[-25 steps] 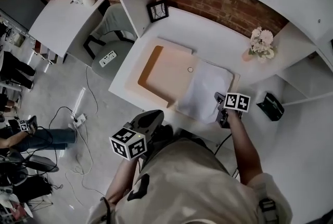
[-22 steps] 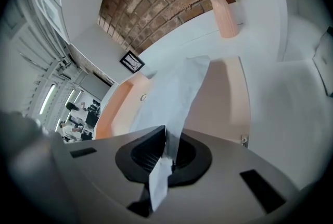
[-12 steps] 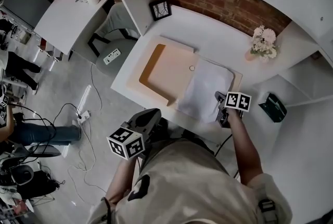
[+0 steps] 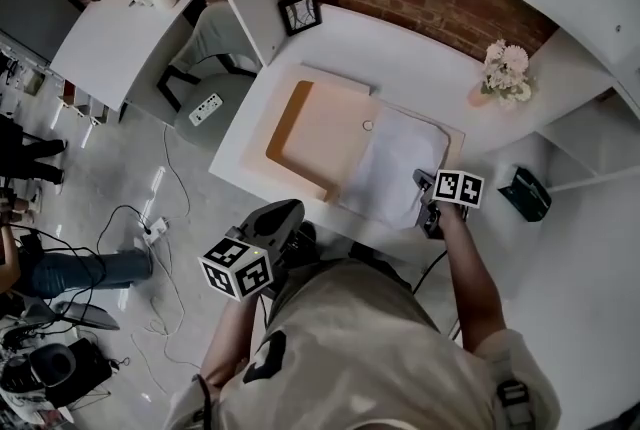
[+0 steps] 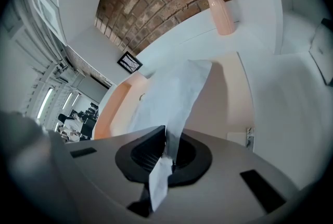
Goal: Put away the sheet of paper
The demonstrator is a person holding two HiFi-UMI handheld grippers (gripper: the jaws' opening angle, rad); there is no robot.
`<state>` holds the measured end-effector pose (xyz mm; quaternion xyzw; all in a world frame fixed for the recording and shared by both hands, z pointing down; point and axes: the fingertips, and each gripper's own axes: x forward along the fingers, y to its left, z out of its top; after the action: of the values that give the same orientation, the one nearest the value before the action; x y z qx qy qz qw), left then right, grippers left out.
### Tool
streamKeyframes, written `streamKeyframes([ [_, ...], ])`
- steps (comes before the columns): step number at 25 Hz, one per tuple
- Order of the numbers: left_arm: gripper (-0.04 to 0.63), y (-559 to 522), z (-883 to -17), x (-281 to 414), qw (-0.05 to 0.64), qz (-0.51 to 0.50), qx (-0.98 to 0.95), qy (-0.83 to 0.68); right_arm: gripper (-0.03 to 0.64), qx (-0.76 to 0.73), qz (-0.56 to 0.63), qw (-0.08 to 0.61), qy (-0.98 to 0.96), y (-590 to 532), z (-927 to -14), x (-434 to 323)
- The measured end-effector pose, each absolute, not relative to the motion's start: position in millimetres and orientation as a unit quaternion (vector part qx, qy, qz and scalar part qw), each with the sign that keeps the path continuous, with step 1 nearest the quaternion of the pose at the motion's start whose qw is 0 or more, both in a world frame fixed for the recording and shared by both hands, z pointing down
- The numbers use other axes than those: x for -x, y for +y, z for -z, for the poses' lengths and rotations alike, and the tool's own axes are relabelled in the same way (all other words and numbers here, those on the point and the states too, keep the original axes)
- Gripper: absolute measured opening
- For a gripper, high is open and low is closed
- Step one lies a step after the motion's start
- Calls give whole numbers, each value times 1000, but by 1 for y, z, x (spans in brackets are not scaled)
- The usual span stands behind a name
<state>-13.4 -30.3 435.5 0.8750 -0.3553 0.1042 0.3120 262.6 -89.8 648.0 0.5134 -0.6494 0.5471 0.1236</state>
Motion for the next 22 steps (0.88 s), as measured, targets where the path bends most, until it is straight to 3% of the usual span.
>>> streamKeyframes([
  [22,20,-48,-443,31,327,-98,-879,-333,28,-531,-537,130,-642,-104,-636,-254],
])
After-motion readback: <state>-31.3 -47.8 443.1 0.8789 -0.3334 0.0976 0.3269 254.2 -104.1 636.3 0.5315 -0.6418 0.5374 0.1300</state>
